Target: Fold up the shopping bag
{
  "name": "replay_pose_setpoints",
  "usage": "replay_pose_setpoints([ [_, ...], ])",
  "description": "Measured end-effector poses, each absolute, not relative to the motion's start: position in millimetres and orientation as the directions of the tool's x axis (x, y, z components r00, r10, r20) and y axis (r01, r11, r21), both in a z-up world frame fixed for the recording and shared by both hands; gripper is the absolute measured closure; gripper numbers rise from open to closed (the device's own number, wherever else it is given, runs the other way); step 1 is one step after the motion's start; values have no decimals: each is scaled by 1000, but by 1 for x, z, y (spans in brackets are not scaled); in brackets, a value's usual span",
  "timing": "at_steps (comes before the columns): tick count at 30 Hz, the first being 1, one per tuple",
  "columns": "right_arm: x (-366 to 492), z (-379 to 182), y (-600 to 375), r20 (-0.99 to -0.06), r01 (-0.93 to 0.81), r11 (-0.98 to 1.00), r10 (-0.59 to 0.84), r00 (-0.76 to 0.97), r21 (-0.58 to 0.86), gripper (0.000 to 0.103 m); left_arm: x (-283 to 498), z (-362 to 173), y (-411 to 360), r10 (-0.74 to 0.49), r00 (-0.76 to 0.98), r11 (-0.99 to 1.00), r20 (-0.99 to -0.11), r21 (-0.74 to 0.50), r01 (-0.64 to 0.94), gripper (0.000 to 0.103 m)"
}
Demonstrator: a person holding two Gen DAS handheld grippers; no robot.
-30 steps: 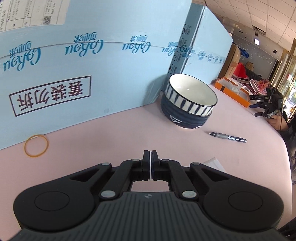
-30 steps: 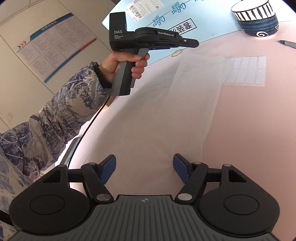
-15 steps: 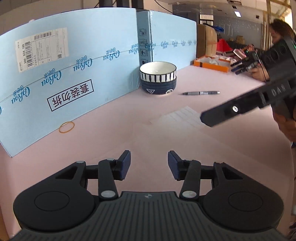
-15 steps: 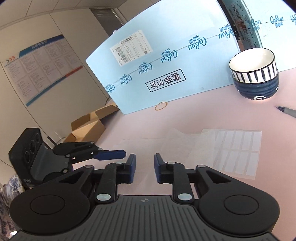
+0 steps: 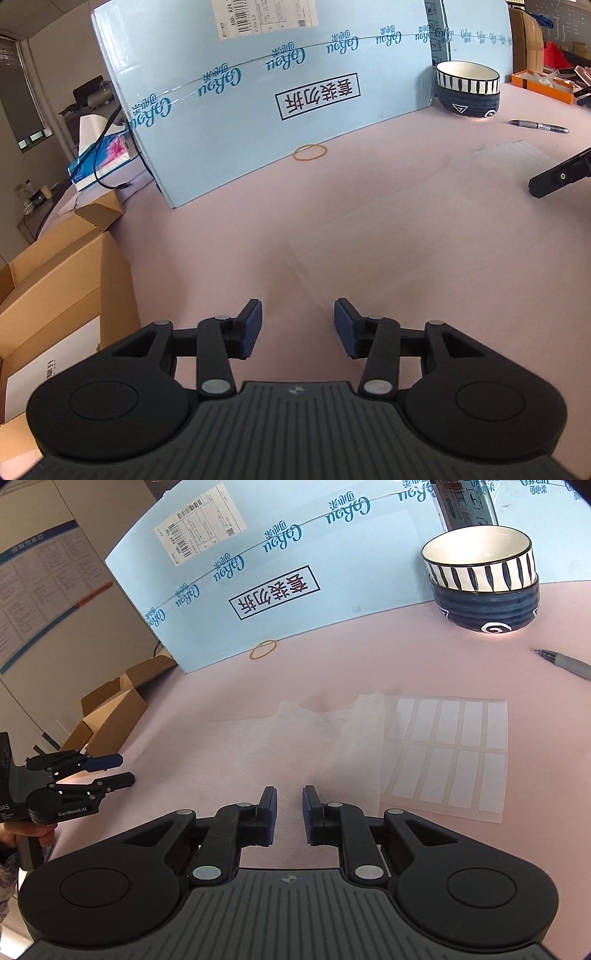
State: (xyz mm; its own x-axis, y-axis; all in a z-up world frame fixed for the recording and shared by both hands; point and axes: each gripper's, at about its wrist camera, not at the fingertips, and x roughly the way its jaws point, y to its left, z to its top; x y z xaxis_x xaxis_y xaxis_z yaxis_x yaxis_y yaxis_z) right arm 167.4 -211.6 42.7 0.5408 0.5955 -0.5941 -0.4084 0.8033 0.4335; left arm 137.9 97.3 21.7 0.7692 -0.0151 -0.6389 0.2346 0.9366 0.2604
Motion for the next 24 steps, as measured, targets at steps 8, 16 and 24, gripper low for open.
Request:
replay_pose_setpoints([
  [8,186,52,-212,-571,-320,796,595,565,513,69,156,53,56,-259,844,954,-469,11,298,36],
  [16,207,23,-230,-593,-199,791,575,564,578,75,212,9,12,-319,700,931,-639,-73,358,100],
  [24,200,27,-251,-612,-191,835,515,600,515,76,179,9,62,-173,737,956,-654,68,285,97],
])
